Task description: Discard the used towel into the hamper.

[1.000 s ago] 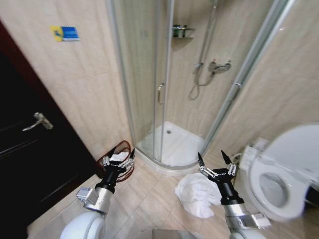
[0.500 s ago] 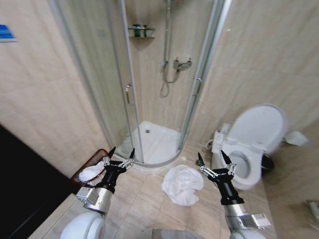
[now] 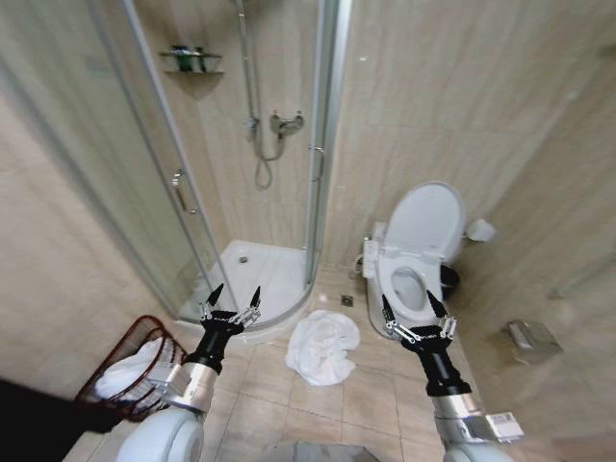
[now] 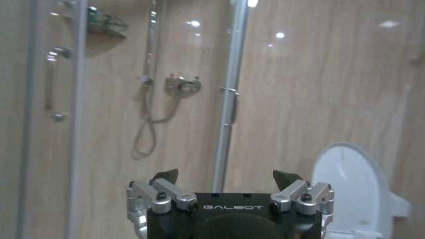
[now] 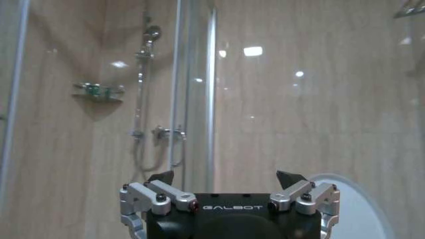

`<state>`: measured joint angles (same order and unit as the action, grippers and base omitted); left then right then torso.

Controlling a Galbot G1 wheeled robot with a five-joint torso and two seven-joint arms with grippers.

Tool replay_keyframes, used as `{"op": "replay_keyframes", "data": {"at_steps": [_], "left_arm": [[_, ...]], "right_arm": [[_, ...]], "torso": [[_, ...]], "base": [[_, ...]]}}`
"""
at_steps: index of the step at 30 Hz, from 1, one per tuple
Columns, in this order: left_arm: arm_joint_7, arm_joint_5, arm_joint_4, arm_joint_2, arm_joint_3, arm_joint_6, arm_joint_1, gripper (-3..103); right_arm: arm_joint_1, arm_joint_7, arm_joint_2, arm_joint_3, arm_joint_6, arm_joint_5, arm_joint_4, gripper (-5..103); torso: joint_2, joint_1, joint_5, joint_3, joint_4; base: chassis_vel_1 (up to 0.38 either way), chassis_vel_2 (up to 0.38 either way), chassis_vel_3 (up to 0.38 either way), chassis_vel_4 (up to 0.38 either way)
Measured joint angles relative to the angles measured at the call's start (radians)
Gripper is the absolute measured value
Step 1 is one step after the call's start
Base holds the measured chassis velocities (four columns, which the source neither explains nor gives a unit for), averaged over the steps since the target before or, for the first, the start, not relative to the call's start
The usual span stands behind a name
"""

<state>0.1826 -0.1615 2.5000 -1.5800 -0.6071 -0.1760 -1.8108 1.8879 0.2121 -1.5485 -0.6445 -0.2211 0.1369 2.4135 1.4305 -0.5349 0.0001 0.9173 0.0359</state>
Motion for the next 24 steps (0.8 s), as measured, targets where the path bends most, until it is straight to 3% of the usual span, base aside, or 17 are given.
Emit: {"op": "replay_keyframes", "data": {"at_steps": [24], "left_arm": [[0.000, 0.000, 0.000, 0.000, 0.000, 0.000, 0.000, 97]], "right_arm": [[0.000, 0.000, 0.000, 0.000, 0.000, 0.000, 0.000, 100]], "torso": [[0.000, 0.000, -0.0001, 0.000, 0.0004]], "base": [[-0.008, -0.009, -0.009, -0.008]]}}
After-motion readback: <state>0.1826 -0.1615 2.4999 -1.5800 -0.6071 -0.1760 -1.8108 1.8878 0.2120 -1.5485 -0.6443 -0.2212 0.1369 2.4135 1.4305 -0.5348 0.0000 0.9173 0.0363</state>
